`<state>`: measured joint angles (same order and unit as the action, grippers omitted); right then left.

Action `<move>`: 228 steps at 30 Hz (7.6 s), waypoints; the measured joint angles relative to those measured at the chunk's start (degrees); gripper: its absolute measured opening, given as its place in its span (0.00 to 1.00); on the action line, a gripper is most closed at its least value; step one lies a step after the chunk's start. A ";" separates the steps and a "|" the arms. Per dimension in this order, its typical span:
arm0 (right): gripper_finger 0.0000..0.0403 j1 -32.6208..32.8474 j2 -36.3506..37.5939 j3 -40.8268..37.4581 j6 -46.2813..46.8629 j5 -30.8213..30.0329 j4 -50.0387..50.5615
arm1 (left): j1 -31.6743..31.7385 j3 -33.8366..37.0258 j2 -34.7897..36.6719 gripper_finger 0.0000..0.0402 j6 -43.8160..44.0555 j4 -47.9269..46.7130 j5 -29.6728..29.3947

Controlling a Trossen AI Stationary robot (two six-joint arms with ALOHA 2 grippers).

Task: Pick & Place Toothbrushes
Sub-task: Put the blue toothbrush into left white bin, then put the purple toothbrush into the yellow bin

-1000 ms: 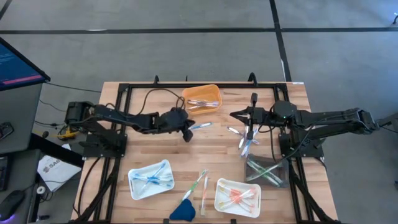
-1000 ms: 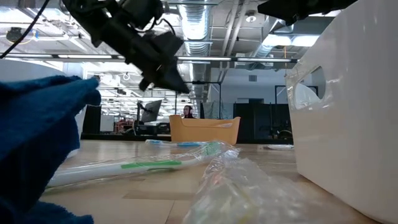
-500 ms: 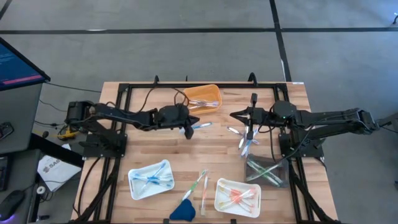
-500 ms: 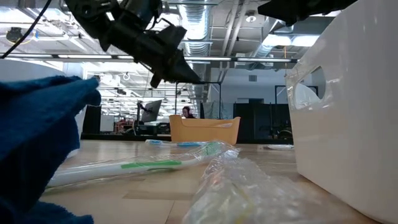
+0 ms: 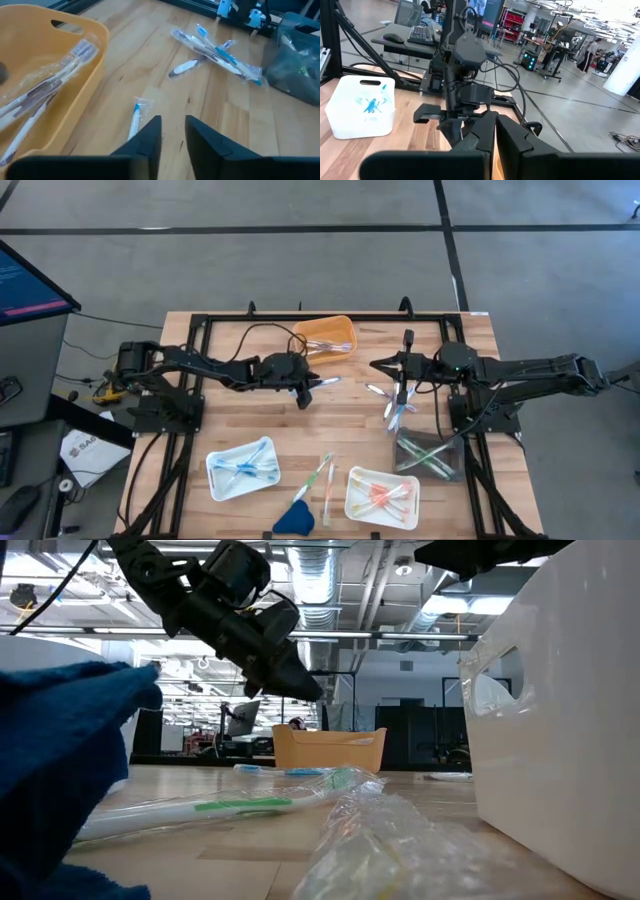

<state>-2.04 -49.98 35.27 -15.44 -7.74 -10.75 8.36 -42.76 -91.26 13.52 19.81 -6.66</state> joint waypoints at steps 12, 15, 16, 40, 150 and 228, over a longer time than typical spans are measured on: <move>0.03 0.00 0.00 0.00 -0.13 -0.01 -0.02 | 0.46 0.00 0.00 0.29 -4.23 -1.65 -1.03; 0.03 0.00 0.00 0.00 -0.11 0.00 -0.02 | 0.24 0.00 0.00 0.27 -5.36 -1.76 -2.43; 0.03 0.00 0.00 0.00 -0.11 -0.01 -0.02 | 0.24 0.00 0.00 0.27 -5.35 -1.74 -2.46; 0.03 -0.02 0.00 0.00 0.02 -0.01 0.49 | -0.61 -9.79 -8.52 0.34 -13.25 -18.14 -0.21; 0.03 0.00 0.00 0.02 5.19 0.14 9.93 | -47.60 -11.23 22.60 0.02 76.68 -50.83 -18.44; 0.03 0.00 0.02 0.02 12.50 0.21 19.83 | -58.35 -2.14 15.14 0.40 97.47 -61.95 -20.49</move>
<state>-2.04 -49.95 35.29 -2.94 -7.53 9.08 -50.00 -44.91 -76.12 110.99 -42.14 -27.15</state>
